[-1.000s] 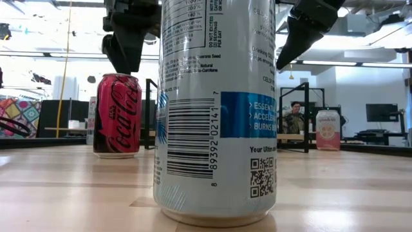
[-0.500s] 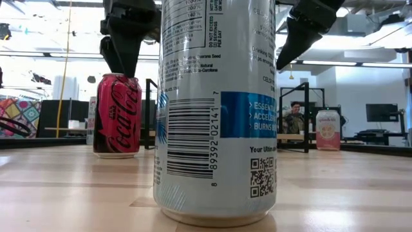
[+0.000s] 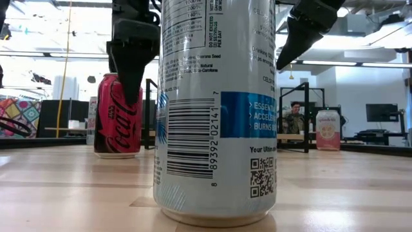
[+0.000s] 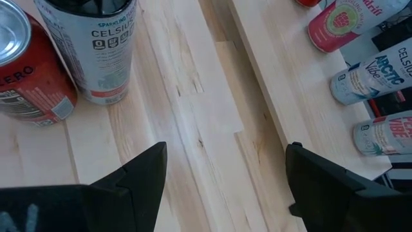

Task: Place canned beverage on shelf
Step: Put the top red black soda can on the shelf aligned with the other red black soda can

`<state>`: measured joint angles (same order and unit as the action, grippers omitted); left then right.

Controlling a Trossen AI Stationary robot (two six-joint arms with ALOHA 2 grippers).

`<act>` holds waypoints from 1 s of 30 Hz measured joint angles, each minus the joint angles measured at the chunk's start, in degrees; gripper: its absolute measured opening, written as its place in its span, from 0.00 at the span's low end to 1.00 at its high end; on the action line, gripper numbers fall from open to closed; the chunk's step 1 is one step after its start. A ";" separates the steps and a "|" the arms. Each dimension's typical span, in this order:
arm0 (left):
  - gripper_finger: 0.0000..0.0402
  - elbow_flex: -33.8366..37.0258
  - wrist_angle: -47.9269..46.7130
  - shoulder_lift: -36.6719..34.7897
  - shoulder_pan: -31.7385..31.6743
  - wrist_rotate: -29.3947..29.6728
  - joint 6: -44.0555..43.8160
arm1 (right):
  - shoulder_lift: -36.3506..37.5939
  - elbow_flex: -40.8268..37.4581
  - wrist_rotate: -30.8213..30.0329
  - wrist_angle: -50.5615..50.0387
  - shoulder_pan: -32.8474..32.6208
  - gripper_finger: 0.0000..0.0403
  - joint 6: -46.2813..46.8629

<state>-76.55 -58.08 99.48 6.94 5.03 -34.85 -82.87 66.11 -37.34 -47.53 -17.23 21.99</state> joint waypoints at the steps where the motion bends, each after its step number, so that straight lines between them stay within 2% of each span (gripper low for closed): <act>1: 0.83 0.00 -0.41 0.00 -0.02 -0.18 -0.47 | 0.02 0.00 0.00 0.00 0.00 0.72 -0.01; 6: 0.83 0.58 -0.54 0.00 0.17 -0.80 -2.46 | 0.02 0.00 0.00 0.00 0.02 0.72 -0.01; 13: 0.83 5.34 2.52 -0.02 0.20 -3.14 -3.68 | 0.00 0.00 0.00 0.00 0.00 0.72 -0.01; 25: 0.82 5.49 4.84 -0.28 0.17 -2.83 -2.45 | 0.01 0.00 0.00 -0.20 0.02 0.72 -0.01; 30: 0.74 5.49 3.84 -0.29 0.08 -3.42 -1.20 | 0.00 0.00 0.02 -0.20 0.02 0.72 -0.01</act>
<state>-71.07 -54.24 99.20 7.02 1.60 -36.05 -82.87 66.11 -37.33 -47.72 -17.21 21.98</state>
